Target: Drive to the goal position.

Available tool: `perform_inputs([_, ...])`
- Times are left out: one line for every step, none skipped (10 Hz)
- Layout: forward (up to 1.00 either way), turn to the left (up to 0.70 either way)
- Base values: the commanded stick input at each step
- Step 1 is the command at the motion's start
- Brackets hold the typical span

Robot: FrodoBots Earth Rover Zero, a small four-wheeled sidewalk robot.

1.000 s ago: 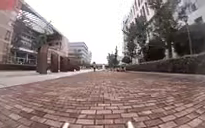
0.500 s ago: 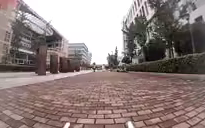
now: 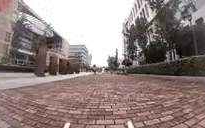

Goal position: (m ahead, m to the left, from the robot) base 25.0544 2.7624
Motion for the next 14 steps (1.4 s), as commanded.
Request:
perform_inputs([0.45,0.0])
perform_inputs([0.45,0.0])
perform_inputs([0.45,0.0])
perform_inputs([0.45,0.0])
perform_inputs([0.45,0.0])
perform_inputs([0.45,0.0])
perform_inputs([0.45,0.0])
perform_inputs([0.45,0.0])
perform_inputs([0.45,0.0])
perform_inputs([0.45,0.0])
perform_inputs([0.45,0.0])
perform_inputs([0.45,0.0])
perform_inputs([0.45,0.0])
perform_inputs([0.45,0.0])
